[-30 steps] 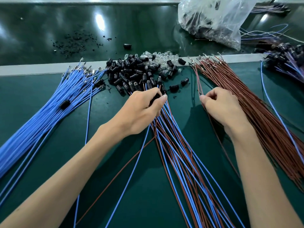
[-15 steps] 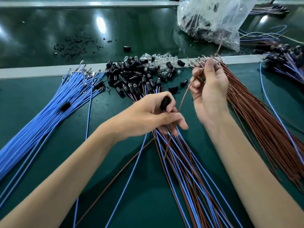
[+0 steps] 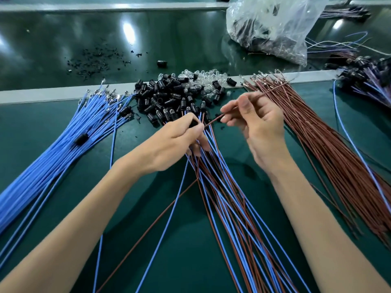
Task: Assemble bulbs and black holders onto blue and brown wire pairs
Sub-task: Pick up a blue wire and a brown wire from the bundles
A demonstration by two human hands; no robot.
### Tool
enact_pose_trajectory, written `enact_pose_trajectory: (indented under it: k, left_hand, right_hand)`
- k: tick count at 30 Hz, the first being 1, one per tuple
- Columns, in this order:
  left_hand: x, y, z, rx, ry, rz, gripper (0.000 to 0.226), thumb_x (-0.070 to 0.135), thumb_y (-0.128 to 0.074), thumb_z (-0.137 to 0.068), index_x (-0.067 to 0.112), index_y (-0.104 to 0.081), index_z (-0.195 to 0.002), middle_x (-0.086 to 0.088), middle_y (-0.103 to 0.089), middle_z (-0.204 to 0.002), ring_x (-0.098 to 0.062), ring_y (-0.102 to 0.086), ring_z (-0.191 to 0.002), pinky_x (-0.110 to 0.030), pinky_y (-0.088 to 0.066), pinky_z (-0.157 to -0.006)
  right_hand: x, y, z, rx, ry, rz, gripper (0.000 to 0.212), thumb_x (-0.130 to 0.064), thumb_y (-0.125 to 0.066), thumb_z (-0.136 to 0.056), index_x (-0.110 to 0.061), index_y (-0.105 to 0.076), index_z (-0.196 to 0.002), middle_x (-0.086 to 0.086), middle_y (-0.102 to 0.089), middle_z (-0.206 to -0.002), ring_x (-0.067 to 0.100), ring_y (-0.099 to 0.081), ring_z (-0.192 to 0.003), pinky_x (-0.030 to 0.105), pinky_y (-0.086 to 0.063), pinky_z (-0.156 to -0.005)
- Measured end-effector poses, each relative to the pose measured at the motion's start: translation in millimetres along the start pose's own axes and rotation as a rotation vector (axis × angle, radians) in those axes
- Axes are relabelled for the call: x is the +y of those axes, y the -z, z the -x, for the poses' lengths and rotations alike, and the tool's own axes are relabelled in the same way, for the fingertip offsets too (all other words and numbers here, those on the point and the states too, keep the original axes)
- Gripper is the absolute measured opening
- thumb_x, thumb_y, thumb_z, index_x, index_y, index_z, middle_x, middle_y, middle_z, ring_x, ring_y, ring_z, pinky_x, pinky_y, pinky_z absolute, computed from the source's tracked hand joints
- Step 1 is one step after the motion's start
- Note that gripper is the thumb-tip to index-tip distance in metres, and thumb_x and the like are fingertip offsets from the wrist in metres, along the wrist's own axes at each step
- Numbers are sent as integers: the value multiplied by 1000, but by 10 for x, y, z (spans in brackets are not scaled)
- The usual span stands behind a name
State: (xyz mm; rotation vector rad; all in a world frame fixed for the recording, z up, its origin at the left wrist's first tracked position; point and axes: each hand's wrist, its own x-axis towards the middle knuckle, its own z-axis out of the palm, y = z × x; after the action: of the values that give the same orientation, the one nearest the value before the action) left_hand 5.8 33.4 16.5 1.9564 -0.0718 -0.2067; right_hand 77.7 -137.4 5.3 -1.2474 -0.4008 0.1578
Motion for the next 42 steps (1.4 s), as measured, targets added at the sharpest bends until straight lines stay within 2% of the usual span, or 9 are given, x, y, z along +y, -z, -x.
enact_pose_trajectory:
  k: [3,8,23,27,32,35,37,39,42]
  left_hand:
    - [-14,52,-18,23,-72,-67,17,13,-42,-100,12,-54,-89,1,-68,-81,-14,-59,-65,-23,-48,-64]
    - [-69,116,-36,33,-86,-66,10,7,-53,-95,6,-62,-98,-4,-69,-76,-12,-57,-58,-21,-51,-61]
    - [-41,76,-34,20,-149,-2,12,6,-51,-95,8,-60,-102,-7,-68,-77,-11,-56,-58,-20,-50,-61]
    - [-61,69,-45,8,-140,-34,14,13,-52,-95,7,-61,-104,-4,-69,-77,-14,-58,-60,-22,-51,-61]
    - [-26,21,-39,-18,-131,-64,33,33,-47,-91,4,-61,-99,-1,-72,-79,-18,-60,-62,-27,-52,-63]
    - [-24,5,-33,-47,-120,-106,22,33,-44,-92,17,-59,-87,-1,-72,-81,-8,-59,-62,-19,-49,-63]
    - [-32,29,-33,-16,-118,-178,24,35,-46,-93,20,-61,-81,3,-68,-75,-5,-54,-62,-17,-45,-62]
    - [-52,48,-48,46,-173,-301,41,43,-46,-87,7,-64,-78,2,-57,-69,-10,-47,-62,-23,-39,-61]
    - [-63,29,-59,82,-182,-264,52,48,-47,-83,0,-68,-85,-10,-65,-77,-23,-60,-72,-34,-49,-70]
  right_hand:
    - [-19,10,-7,53,73,-23,8,-3,-54,-92,-10,-58,-90,1,-72,-76,12,-67,-65,17,-51,-63]
    - [-56,-37,-12,194,181,-67,11,-3,-50,-94,-10,-56,-89,-2,-70,-72,11,-65,-60,17,-49,-59]
    - [-17,-59,3,176,163,-10,11,-2,-51,-94,-11,-57,-90,-2,-69,-72,12,-64,-60,18,-48,-58]
    - [8,-80,16,149,148,11,11,-2,-51,-94,-11,-57,-90,-1,-70,-72,13,-65,-60,19,-49,-58]
    - [65,-160,66,26,99,92,14,-1,-52,-94,-12,-58,-89,-1,-70,-71,11,-65,-59,18,-50,-57]
    - [109,-223,107,-65,85,177,17,2,-56,-92,-13,-61,-88,-2,-71,-72,9,-63,-59,18,-50,-60]
    - [100,-212,111,-54,79,183,17,1,-58,-91,-15,-63,-86,-1,-72,-73,9,-64,-59,17,-50,-59]
    - [82,-182,105,-22,61,170,16,-1,-61,-90,-16,-66,-85,-2,-73,-74,7,-64,-60,15,-48,-57]
    - [104,-162,99,-60,1,254,10,-3,-67,-86,-13,-70,-87,-7,-72,-76,-1,-62,-64,9,-45,-59]
